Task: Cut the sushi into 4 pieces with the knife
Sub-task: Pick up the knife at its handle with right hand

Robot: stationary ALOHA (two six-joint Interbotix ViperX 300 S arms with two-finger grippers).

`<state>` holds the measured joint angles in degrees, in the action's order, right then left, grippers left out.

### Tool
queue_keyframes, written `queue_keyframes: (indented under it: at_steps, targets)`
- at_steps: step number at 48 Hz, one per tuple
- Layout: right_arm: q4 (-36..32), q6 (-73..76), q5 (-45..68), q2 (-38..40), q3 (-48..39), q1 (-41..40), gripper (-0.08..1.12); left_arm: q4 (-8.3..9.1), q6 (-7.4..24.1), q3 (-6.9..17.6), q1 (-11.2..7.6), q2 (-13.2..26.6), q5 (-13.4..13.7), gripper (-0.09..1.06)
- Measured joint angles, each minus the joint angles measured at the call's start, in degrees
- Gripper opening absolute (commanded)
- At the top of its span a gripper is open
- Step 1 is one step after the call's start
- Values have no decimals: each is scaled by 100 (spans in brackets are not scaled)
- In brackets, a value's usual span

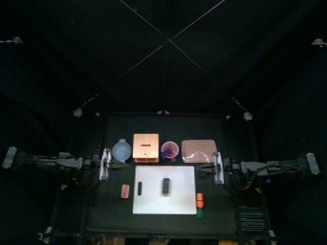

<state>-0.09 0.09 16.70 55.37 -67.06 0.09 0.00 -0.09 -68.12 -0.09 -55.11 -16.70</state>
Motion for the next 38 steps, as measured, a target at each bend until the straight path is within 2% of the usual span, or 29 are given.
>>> queue_keyframes:
  at_steps: [2,4,13,19,22,30,38]
  targets:
    - [18,-9,0,-9,18,-18,2,-18,9,-9,-9,35,-62,-5]
    - [79,26,0,-44,79,-62,5,-88,-26,-9,-35,176,-272,-3]
    - [343,105,-448,-554,765,-299,10,-114,-9,0,-88,817,-914,0]
    - [413,105,-1222,-1134,1459,-475,14,-123,-9,97,-97,1239,-1055,1]
    - [457,105,-1767,-1494,1881,-615,20,-123,-9,176,-97,1459,-1072,1]
    - [501,105,-2953,-2232,2751,-949,47,-123,0,387,-88,1890,-1081,1]
    - [571,105,-3779,-2786,3366,-1204,86,-123,0,422,-88,2048,-1081,1]
